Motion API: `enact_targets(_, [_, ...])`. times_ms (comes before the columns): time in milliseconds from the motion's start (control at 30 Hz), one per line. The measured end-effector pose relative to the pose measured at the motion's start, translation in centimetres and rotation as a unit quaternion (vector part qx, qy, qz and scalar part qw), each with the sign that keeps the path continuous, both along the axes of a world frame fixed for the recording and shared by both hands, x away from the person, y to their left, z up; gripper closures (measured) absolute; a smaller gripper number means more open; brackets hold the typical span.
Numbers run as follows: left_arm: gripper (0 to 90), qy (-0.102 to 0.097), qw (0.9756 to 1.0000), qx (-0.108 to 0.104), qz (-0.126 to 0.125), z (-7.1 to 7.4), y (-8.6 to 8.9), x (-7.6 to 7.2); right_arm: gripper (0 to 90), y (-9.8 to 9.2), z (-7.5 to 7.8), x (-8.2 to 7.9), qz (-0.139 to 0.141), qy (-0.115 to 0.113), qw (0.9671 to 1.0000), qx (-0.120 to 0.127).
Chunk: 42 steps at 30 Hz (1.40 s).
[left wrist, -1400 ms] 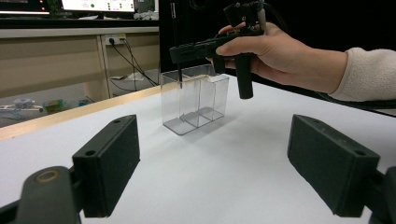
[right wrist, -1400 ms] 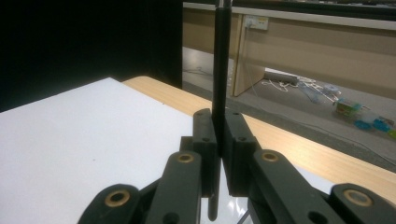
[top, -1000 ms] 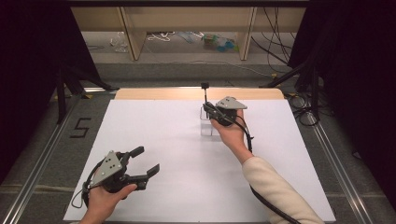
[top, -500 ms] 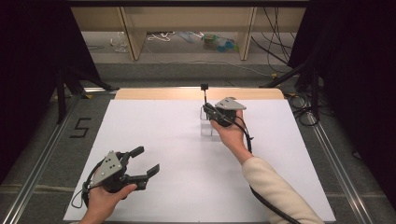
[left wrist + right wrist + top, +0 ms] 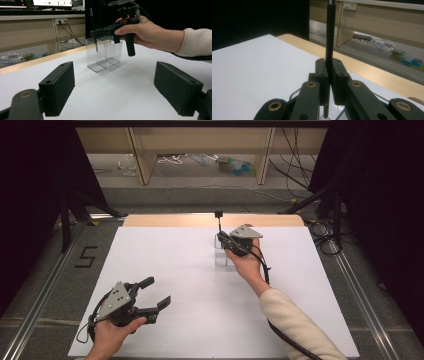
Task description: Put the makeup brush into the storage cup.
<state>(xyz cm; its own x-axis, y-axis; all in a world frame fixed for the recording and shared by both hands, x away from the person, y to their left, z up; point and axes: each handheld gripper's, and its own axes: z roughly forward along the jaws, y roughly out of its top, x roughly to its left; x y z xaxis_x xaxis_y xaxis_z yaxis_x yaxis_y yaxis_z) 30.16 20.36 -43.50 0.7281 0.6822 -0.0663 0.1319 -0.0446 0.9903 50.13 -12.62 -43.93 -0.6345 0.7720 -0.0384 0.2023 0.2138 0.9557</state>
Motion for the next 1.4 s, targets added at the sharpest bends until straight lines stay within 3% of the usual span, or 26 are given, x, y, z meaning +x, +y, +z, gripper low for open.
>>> enact_targets(633, [16.8, 0.0, 1.0, 0.0, 0.0, -0.01, 0.0, 0.0, 85.3, -0.05, -0.18, 0.02, 0.001, 0.003, 1.0, -0.004])
enact_targets(867, [16.8, 0.0, 1.0, 0.001, 0.0, -0.01, 0.0, 0.0, 85.3, 0.08, -0.28, -0.09, 0.001, 0.014, 0.9999, -0.002])
enact_targets(900, [16.8, 0.0, 1.0, 0.001, 0.0, -0.01, 0.0, 0.0, 85.3, 0.02, -0.3, 0.01, -0.001, 0.003, 1.0, -0.007])
enact_targets(1000, [16.8, 0.001, 1.0, 0.0, 0.0, -0.01, 0.0, -0.01, 85.3, -0.02, -0.25, -0.04, 0.0, 0.012, 0.9999, -0.007])
enact_targets(1400, [16.8, 0.0, 1.0, 0.004, 0.0, 0.0, 0.03, 0.0, 85.1, -0.12, -0.25, 0.0, -0.001, 0.008, 0.9999, -0.008])
